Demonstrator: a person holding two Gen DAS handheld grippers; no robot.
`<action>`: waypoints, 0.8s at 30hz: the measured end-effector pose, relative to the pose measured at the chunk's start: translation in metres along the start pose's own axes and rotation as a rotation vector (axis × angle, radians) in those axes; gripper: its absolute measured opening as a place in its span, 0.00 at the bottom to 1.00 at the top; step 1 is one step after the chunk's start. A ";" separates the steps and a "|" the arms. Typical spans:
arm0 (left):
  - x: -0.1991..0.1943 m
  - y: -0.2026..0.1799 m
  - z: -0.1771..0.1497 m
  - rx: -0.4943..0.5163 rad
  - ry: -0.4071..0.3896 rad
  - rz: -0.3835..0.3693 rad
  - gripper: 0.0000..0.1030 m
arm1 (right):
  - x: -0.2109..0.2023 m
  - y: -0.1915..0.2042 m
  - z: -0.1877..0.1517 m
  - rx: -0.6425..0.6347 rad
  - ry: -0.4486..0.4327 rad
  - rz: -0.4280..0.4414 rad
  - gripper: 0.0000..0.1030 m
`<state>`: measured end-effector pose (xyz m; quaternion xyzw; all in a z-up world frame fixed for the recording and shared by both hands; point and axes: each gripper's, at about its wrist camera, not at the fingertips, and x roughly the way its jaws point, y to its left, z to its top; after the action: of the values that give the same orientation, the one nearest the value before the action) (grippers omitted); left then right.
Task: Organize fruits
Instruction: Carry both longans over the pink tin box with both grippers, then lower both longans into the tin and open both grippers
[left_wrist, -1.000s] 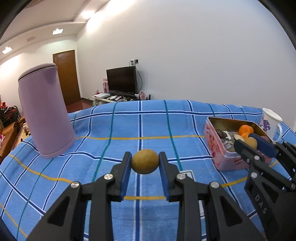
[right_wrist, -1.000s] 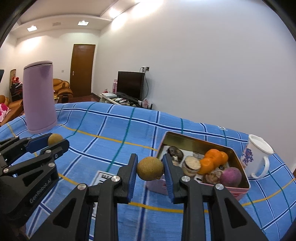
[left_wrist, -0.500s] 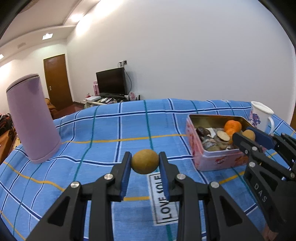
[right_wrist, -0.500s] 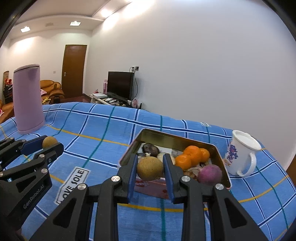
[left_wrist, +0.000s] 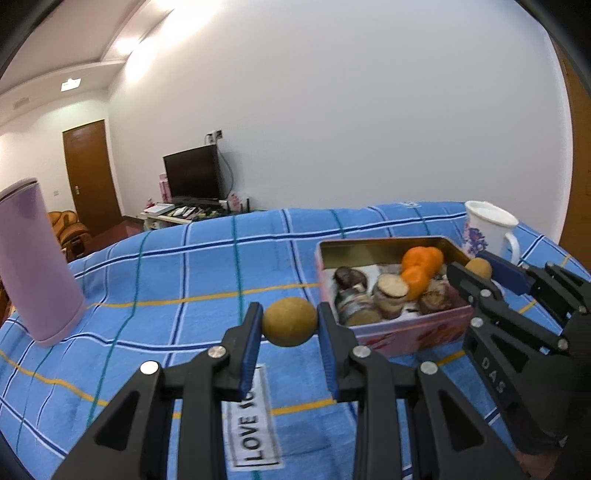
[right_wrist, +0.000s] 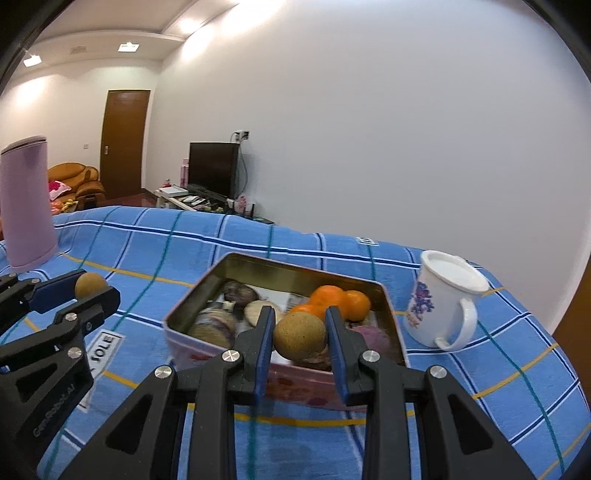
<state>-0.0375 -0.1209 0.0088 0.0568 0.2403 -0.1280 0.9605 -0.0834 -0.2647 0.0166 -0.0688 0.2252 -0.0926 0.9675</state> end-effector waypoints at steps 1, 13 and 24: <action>0.001 -0.002 0.001 0.000 -0.001 -0.005 0.31 | 0.001 -0.003 0.000 0.003 0.000 -0.008 0.29; 0.017 -0.024 0.019 -0.020 -0.019 -0.072 0.31 | 0.012 -0.045 0.006 0.074 -0.008 -0.092 0.29; 0.039 -0.043 0.038 -0.032 -0.024 -0.117 0.31 | 0.032 -0.072 0.016 0.138 0.008 -0.139 0.29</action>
<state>0.0010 -0.1776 0.0214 0.0258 0.2337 -0.1807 0.9550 -0.0584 -0.3399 0.0299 -0.0170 0.2166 -0.1752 0.9603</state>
